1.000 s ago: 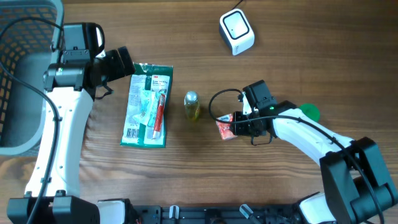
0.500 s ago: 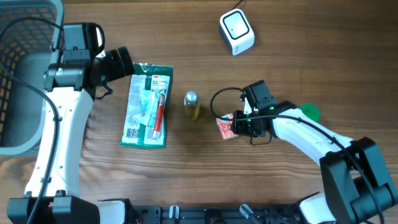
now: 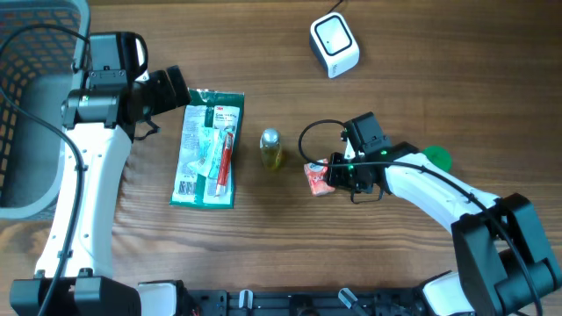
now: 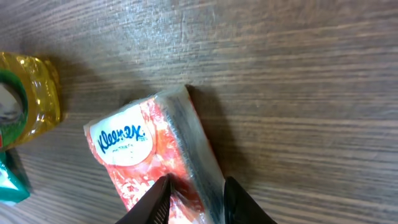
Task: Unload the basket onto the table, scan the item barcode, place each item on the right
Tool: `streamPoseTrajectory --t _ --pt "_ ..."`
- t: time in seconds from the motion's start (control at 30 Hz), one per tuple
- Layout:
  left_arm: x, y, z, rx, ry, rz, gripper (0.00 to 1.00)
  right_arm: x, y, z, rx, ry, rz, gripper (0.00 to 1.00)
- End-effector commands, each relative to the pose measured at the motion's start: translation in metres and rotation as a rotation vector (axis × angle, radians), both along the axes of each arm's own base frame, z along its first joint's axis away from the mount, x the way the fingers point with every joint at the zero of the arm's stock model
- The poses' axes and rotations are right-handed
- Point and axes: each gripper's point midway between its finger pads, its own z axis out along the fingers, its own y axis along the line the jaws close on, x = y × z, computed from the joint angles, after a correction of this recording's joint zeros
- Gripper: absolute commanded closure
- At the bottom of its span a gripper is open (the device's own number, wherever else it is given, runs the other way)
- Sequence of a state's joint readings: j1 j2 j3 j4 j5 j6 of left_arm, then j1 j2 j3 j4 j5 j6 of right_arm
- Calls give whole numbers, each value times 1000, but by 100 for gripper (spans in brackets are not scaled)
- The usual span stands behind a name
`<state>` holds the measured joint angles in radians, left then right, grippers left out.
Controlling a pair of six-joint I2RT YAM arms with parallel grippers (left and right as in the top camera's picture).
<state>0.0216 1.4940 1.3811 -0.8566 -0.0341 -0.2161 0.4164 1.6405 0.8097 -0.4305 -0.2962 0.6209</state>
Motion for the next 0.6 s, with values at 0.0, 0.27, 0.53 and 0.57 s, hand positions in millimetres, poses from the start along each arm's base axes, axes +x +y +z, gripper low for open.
streamPoseTrajectory --t 0.0,0.27,0.53,0.57 --pt "2 0 9 -10 -25 7 0 0 -5 -2 -24 -12 -13 71" --pt "2 0 9 -10 -25 7 0 -5 -2 -6 -36 -4 -2 71" --pt "2 0 9 -10 -25 7 0 -12 -2 -23 -70 45 -13 80" --pt "2 0 9 -10 -25 7 0 -12 0 -24 -62 51 -10 85"
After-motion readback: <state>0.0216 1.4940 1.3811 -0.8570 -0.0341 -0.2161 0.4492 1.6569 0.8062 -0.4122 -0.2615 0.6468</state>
